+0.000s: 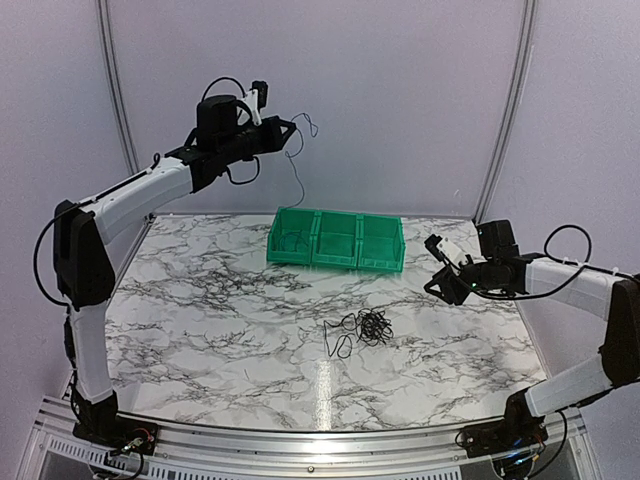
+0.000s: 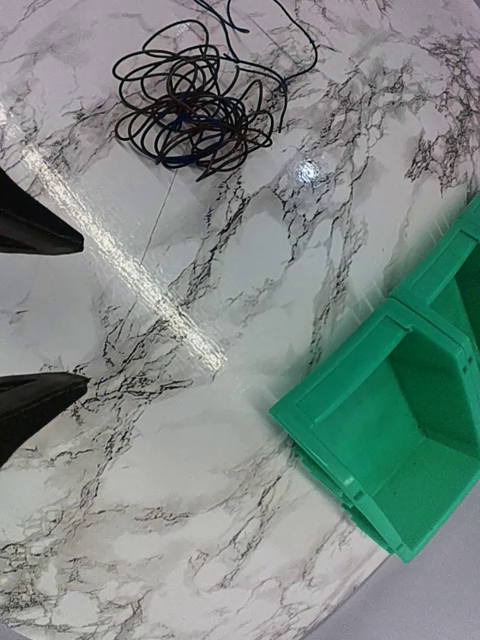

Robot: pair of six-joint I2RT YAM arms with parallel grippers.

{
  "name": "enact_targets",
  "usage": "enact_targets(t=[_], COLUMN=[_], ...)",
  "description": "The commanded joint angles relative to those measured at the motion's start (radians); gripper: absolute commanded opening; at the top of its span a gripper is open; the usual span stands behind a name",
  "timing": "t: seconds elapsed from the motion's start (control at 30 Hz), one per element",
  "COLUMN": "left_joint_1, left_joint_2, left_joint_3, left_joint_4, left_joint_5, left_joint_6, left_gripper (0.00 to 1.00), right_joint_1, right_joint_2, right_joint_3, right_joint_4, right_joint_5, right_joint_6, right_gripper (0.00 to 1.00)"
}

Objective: Untangle the cables

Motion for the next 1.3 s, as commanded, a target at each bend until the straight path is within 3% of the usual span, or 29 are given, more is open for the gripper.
enact_targets(t=[0.0,0.43,0.87,1.17,1.27], left_joint_1=[0.007,0.007,0.007,0.007,0.002], left_joint_2=[0.005,0.118,0.064,0.150,0.189], left_joint_3=[0.027,0.006,-0.244,-0.203,-0.149], left_joint_4=[0.050,0.031,-0.079,-0.189,-0.242], left_joint_5=[-0.046,-0.068,-0.094,0.000,-0.040], left_joint_6=[0.066,0.022,-0.001,-0.069,-0.074], left_gripper=[0.00,0.00,0.00,0.00,0.00], right_joint_1=[-0.010,-0.010,-0.010,-0.010,-0.010], right_joint_2=[-0.004,-0.003,0.009,0.016,0.017], right_joint_3=[0.019,0.009,0.011,0.018,0.018], right_joint_4=[0.009,0.014,0.009,-0.007,-0.007], right_joint_5=[0.022,0.034,0.035,0.032,0.031], right_joint_6=[-0.014,-0.026,-0.040,-0.047,-0.048], right_gripper=[0.41,0.41,0.42,0.42,0.42])
